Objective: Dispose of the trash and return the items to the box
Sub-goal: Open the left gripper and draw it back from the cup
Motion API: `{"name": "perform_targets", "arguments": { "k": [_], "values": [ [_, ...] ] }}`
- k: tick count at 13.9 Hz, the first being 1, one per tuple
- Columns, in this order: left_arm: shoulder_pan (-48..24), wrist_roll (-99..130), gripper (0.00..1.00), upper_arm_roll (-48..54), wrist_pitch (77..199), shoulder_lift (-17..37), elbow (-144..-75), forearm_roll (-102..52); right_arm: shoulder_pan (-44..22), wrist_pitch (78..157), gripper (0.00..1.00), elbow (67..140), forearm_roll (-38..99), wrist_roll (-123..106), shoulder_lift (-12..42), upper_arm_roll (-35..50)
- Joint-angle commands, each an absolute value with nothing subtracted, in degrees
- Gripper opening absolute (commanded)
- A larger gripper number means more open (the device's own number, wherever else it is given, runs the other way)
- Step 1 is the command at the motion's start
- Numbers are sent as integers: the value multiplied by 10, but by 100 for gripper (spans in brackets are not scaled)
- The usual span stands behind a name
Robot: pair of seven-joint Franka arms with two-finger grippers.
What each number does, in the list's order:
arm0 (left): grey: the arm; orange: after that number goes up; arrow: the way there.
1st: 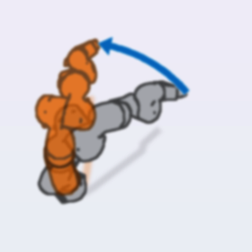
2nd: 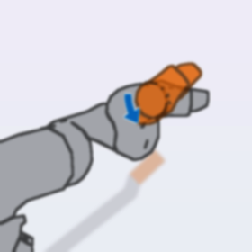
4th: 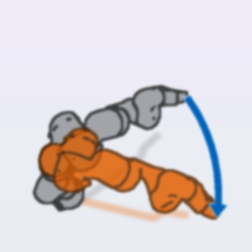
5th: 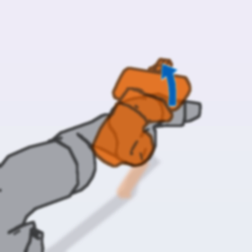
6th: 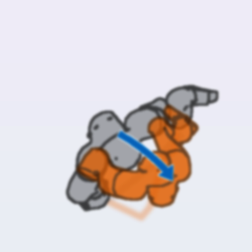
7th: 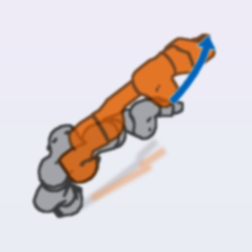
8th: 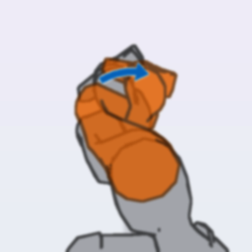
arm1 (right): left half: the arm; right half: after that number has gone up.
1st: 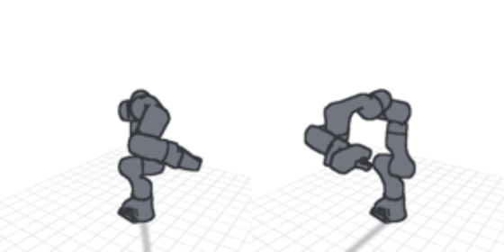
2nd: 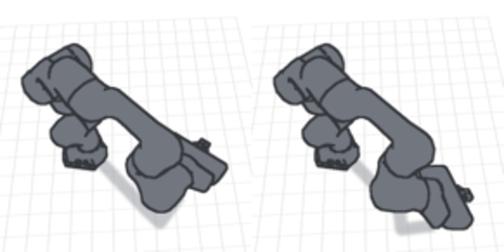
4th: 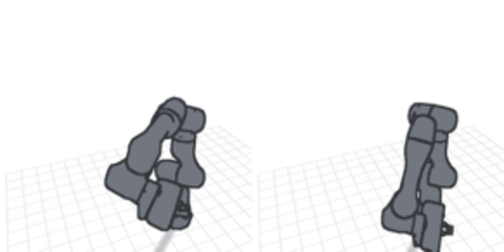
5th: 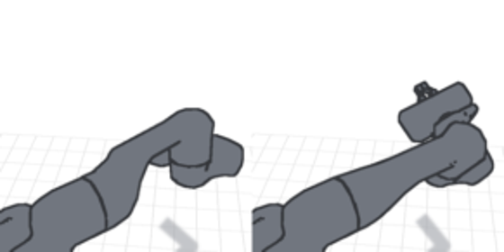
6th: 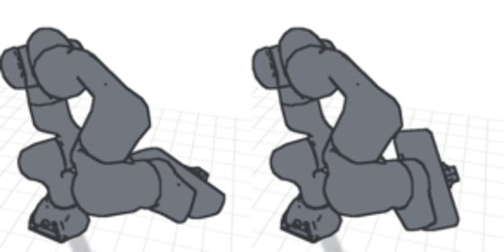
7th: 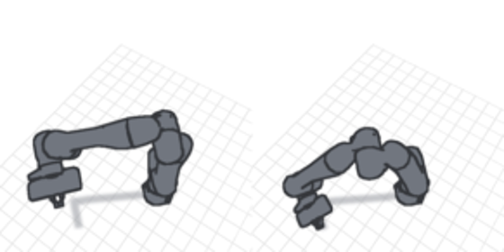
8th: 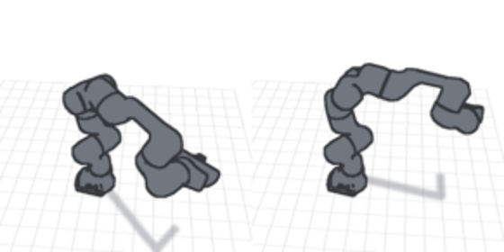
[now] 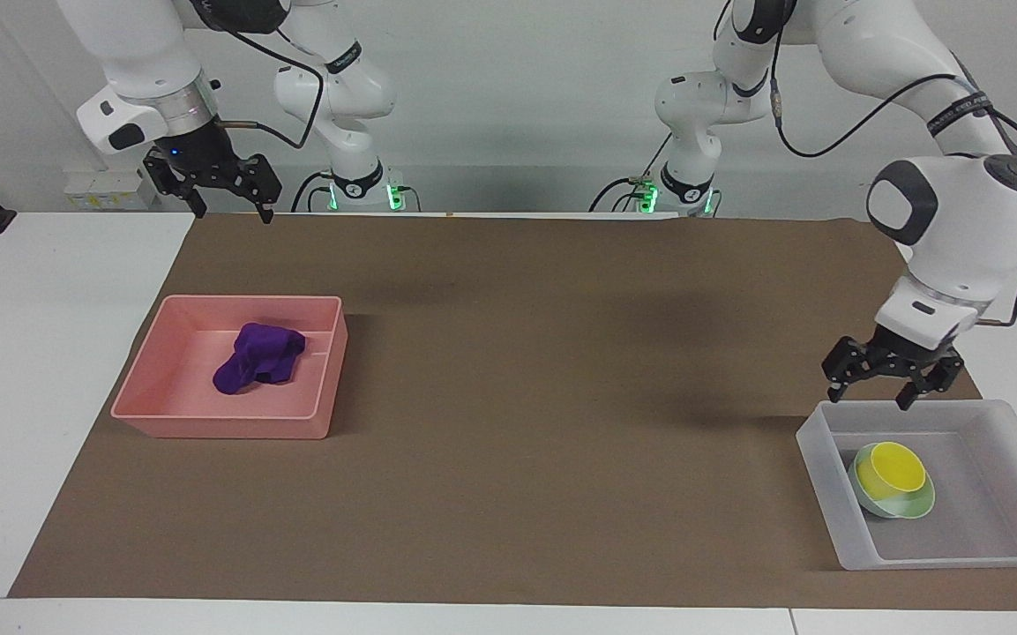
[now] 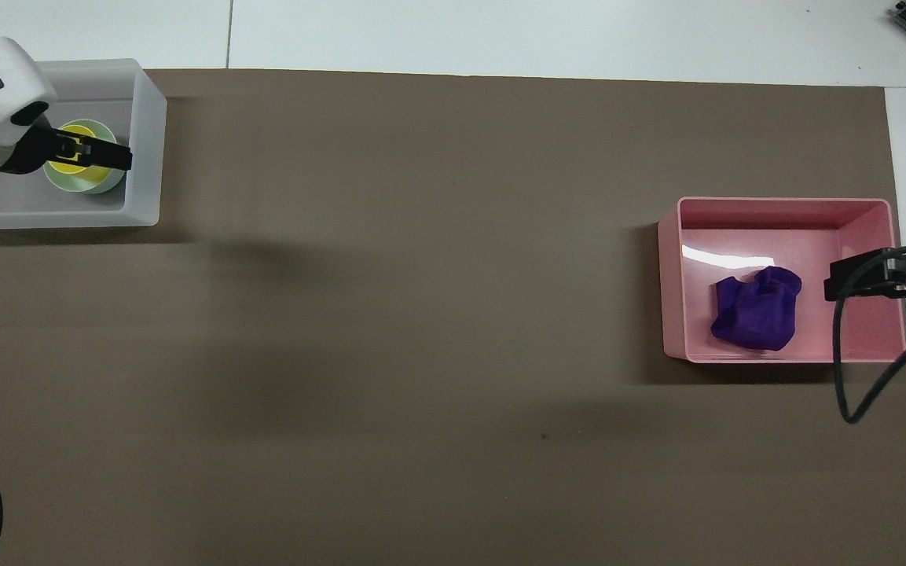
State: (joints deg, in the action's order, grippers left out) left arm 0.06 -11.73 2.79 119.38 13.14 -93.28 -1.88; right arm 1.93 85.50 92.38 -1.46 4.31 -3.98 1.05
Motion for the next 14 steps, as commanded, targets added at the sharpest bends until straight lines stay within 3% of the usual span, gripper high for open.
{"name": "perform_targets", "arguments": {
  "k": [1,6,14],
  "values": [
    [-35,-80,100,19,1166,60,-1000,-20,28,866,100,942,-15,40,-54,15],
    [-39,-77,100,18,1047,-19,-1002,-13,28,866,100,943,-15,40,-54,15],
    [-29,-80,100,17,896,7,-872,1,30,882,100,942,-15,35,-54,12]
  ]
}}
